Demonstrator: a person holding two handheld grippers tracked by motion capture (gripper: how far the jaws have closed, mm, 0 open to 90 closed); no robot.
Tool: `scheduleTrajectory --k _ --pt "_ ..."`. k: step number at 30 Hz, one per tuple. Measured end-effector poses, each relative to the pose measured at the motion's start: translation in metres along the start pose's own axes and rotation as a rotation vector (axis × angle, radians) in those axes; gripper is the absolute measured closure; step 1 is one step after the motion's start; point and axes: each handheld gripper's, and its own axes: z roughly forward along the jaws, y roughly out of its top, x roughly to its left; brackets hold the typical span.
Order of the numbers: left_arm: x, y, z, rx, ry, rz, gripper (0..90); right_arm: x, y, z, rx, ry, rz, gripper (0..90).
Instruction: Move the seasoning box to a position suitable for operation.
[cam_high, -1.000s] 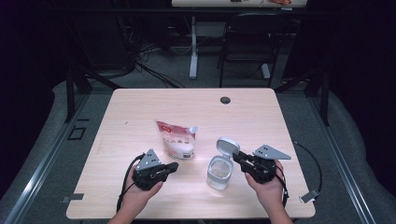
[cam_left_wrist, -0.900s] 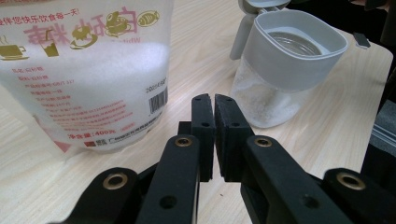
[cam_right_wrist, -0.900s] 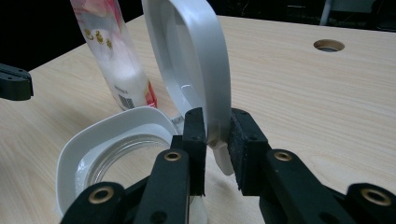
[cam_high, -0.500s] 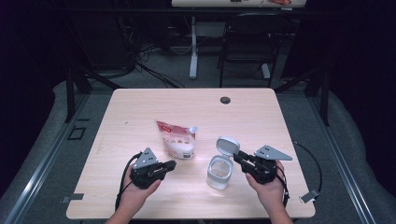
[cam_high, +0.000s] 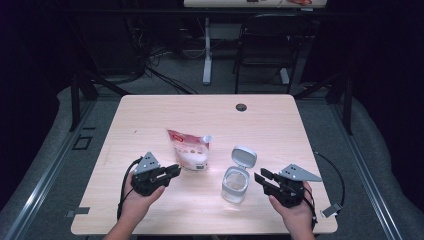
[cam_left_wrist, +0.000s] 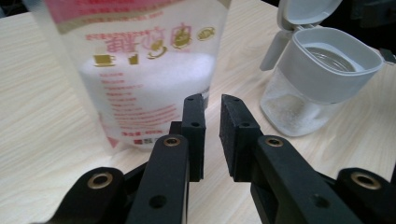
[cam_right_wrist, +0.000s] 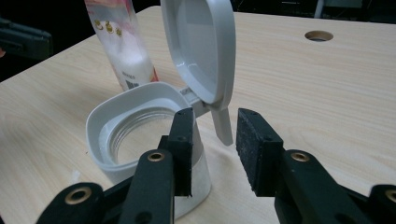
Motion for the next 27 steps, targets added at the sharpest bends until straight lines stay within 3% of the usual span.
scheduleTrajectory --k 7,16,27 --pt "0.016 0.007 -0.003 0.004 0.043 -0.005 73.0 0.003 -0.009 -0.008 -0.004 0.016 -0.039 66.1" --pt "0.033 0.023 -0.002 0.001 0.069 -0.001 67.0 -0.004 -0.016 -0.011 -0.039 0.031 -0.005 63.7" --pt "0.043 0.044 -0.008 -0.021 0.095 0.021 69.6 -0.01 -0.019 -0.011 -0.038 0.031 0.016 62.8"
